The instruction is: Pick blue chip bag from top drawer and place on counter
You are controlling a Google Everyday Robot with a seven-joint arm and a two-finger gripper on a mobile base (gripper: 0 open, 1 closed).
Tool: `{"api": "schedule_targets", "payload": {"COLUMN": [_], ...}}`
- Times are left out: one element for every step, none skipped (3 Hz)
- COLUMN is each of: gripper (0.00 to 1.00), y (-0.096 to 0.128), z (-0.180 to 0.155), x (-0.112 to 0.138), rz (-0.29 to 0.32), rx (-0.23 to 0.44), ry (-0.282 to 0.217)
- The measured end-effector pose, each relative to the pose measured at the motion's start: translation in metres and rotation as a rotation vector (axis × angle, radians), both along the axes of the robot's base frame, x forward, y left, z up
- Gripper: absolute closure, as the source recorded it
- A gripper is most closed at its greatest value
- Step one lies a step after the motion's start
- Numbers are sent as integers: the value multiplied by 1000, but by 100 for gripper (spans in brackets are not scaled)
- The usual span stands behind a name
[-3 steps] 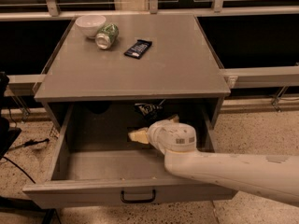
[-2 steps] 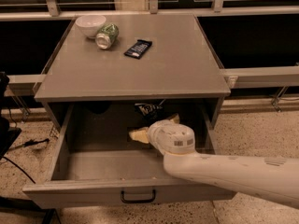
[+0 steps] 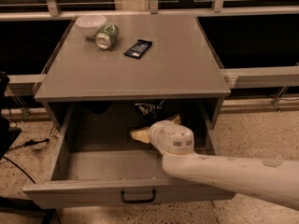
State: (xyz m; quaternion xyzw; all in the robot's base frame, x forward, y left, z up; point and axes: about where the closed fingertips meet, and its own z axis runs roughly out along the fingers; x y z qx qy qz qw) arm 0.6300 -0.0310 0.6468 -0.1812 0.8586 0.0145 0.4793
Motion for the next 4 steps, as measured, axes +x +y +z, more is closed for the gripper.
{"api": "schedule_targets", "payload": {"gripper": [0, 3, 25, 56], "y": [2, 6, 6, 6], "z": [-3, -5, -5, -5], "x": [4, 9, 9, 9], "rz": [-1, 3, 3, 3], "rx": [5, 15, 15, 15], "ry": [-1, -3, -3, -3]}}
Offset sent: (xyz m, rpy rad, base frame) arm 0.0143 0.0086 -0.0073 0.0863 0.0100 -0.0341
